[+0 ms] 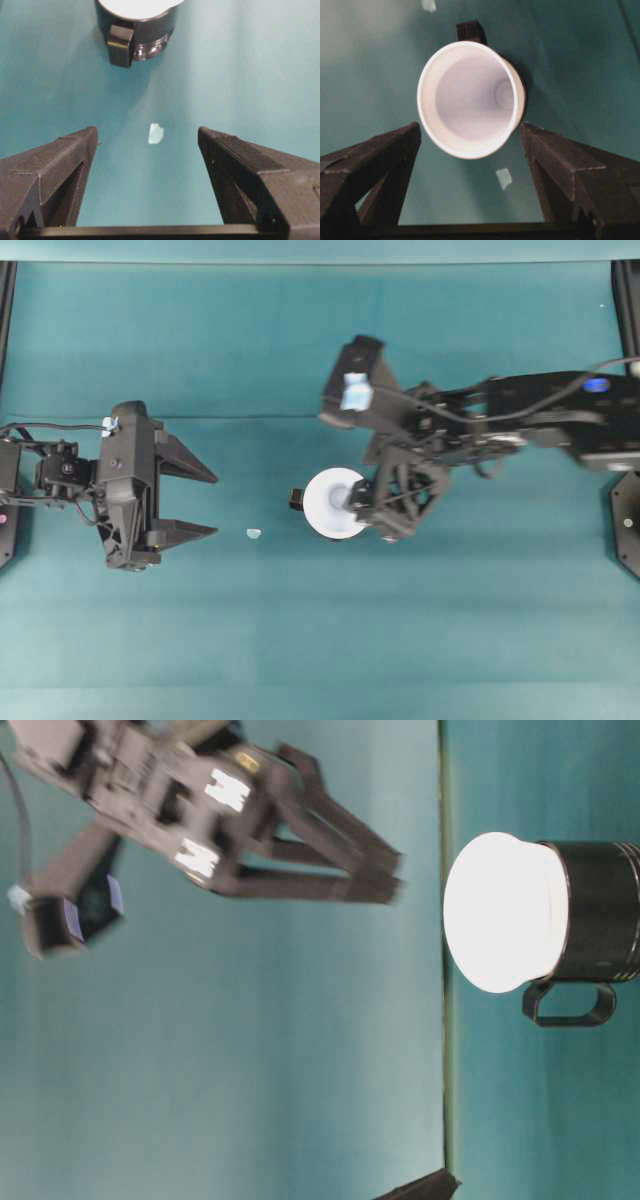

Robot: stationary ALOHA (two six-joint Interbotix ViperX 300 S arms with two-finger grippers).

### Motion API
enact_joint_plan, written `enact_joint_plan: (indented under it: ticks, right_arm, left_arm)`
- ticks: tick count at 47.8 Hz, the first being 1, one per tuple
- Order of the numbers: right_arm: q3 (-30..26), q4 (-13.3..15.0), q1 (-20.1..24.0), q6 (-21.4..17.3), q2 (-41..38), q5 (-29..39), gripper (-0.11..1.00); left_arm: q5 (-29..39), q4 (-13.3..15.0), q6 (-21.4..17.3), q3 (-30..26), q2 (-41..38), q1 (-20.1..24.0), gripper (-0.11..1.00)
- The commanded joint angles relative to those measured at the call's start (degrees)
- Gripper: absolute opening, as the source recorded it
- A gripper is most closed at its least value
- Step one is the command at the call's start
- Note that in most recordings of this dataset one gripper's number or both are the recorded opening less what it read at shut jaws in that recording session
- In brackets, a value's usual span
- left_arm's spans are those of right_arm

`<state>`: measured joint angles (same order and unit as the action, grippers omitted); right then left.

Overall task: Put the paper cup into the moved cup holder.
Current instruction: 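Open the right gripper and retract it rightward away from the cup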

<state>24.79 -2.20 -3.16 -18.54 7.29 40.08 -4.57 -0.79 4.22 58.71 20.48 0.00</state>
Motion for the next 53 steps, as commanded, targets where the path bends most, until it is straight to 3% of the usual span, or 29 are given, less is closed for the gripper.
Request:
enact_joint_plan:
  ticks: [1, 15, 24, 38, 53]
  right_arm:
    - [0.62, 0.79, 0.35, 0.35, 4.48, -1.14, 0.88]
    - [8.0, 1.67, 0.88, 1.14, 13.97, -6.68, 0.88]
    - [11.87, 1.93, 2.11, 4.57, 17.93, -8.7, 0.87]
    - [13.89, 1.93, 2.81, 12.22, 20.3, -11.87, 0.87]
    - [15.29, 1.93, 2.81, 13.1, 20.57, -13.62, 0.87]
  left_arm:
    - [-0.35, -0.09, 0.09, -0.62, 0.26, 0.09, 0.84]
    - [-0.44, -0.09, 0.09, -0.53, 0.44, 0.0, 0.84]
    - [-0.44, -0.09, 0.09, -0.62, 0.53, 0.0, 0.84]
    - [-0.53, -0.09, 0.0, -0.62, 0.62, 0.0, 0.84]
    - [-0.53, -0.09, 0.09, -0.62, 0.62, -0.09, 0.84]
